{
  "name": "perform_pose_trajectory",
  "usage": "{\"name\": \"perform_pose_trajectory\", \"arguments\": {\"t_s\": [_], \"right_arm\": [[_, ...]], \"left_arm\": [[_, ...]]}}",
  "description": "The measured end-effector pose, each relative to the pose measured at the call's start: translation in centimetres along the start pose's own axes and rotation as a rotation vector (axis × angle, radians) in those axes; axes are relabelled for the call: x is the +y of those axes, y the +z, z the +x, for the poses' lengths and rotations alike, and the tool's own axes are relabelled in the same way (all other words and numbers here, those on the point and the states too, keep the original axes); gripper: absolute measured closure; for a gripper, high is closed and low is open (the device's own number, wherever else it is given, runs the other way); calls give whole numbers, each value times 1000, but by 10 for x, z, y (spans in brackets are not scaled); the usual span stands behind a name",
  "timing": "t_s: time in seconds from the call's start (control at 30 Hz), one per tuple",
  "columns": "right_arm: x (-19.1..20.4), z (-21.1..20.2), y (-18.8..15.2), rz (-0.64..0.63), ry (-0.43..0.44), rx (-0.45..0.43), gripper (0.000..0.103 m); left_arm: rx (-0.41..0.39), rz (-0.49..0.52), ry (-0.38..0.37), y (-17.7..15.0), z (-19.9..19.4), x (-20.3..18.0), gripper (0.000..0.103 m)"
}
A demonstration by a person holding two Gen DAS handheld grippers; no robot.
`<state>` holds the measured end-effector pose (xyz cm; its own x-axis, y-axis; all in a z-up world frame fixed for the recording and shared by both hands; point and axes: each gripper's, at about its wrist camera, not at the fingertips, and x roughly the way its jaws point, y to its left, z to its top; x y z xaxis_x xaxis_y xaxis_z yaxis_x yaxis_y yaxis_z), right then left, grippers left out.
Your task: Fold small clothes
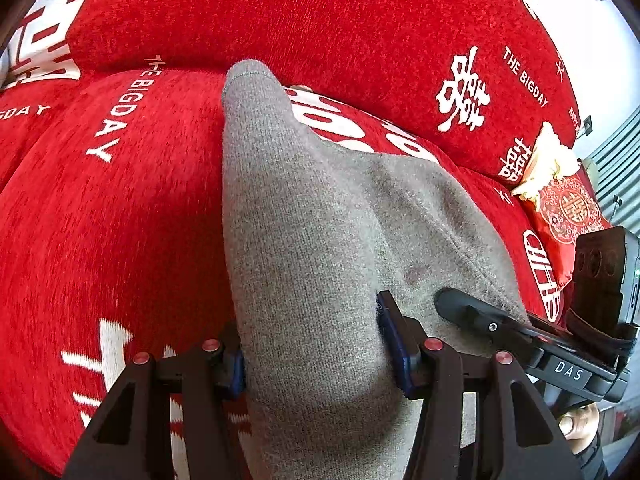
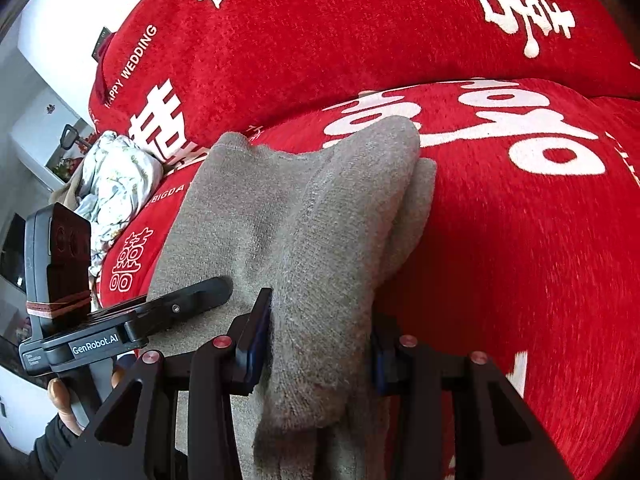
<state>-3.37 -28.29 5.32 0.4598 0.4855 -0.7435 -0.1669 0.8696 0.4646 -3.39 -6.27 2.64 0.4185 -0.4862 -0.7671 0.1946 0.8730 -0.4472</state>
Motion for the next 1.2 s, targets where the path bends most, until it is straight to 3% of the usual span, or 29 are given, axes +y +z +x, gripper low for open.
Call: {"name": "perform_pose_trajectory", "arguments": {"t_s": [0.83, 0.93, 1.1, 1.2], "right_arm": [[17, -9, -38, -32, -1, -21, 58], [22, -9, -42, -62, -28, -22, 55], [36, -19, -47, -125, -140, -61, 38], [50, -42, -50, -178, -204, -169, 36]], "left_arm": [[-31, 24, 5, -42, -21, 9, 45], [-46, 27, 51, -46, -26, 11, 34], [-113, 22, 123, -50, -49, 12, 34], [-177, 23, 186, -53, -66, 12, 34]]}}
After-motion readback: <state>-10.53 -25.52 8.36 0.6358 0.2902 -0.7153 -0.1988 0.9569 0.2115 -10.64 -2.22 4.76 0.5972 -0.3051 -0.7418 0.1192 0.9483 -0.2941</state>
